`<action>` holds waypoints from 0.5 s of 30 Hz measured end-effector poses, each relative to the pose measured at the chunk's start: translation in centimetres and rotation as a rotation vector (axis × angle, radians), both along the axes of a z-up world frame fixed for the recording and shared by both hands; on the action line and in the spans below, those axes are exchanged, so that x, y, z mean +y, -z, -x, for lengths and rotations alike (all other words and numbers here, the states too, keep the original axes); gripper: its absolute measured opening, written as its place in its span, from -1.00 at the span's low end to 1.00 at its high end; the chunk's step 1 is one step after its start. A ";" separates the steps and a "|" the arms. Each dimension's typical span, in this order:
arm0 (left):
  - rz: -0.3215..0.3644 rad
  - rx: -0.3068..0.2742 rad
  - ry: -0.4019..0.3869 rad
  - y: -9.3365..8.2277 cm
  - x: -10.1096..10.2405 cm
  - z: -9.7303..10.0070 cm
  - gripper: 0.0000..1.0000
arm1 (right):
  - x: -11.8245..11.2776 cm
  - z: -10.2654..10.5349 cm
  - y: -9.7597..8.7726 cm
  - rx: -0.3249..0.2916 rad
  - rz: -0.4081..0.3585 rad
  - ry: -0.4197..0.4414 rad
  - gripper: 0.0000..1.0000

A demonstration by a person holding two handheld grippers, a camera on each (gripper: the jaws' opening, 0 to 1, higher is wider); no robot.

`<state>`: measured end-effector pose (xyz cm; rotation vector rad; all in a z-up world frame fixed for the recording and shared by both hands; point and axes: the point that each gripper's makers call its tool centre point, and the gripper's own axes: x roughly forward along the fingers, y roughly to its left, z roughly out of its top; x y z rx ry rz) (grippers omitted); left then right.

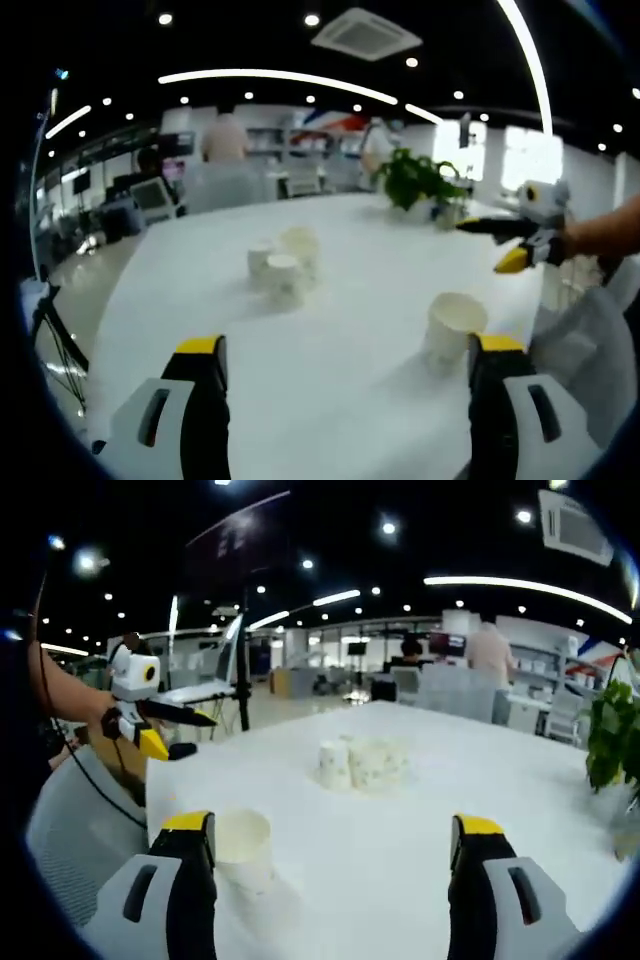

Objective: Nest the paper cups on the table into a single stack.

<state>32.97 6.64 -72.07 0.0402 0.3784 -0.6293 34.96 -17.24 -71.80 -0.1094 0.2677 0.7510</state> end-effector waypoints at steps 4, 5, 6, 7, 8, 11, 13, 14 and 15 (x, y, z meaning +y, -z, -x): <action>0.000 -0.011 -0.002 0.0 0.1 0.0 0.98 | -1.6 0.2 0.1 0.004 -0.013 0.028 1.00; -0.001 -0.012 -0.003 0.1 0.1 0.1 0.98 | -1.9 0.2 0.2 0.005 -0.012 0.034 1.00; -0.003 -0.011 -0.003 0.1 0.1 0.1 0.98 | -2.4 0.2 0.3 0.010 -0.009 0.044 1.00; -0.004 -0.009 -0.001 0.1 0.1 0.2 0.98 | -2.7 0.2 0.4 0.012 -0.008 0.050 1.00; -0.001 -0.010 0.001 0.1 0.1 0.3 0.98 | -3.1 0.1 0.4 0.011 -0.009 0.058 1.00; -0.004 -0.004 -0.004 0.3 0.2 0.3 0.98 | -3.8 0.1 0.2 0.010 -0.012 0.080 1.00; 0.002 0.003 -0.007 0.4 0.3 0.4 0.98 | -4.1 0.1 0.2 0.007 -0.019 0.086 1.00; 0.007 0.005 -0.009 0.4 0.4 0.4 0.98 | -4.2 0.1 0.1 0.007 -0.023 0.089 1.00; 0.007 0.008 -0.010 0.4 0.4 0.4 0.98 | -4.2 0.1 0.2 0.006 -0.022 0.090 1.00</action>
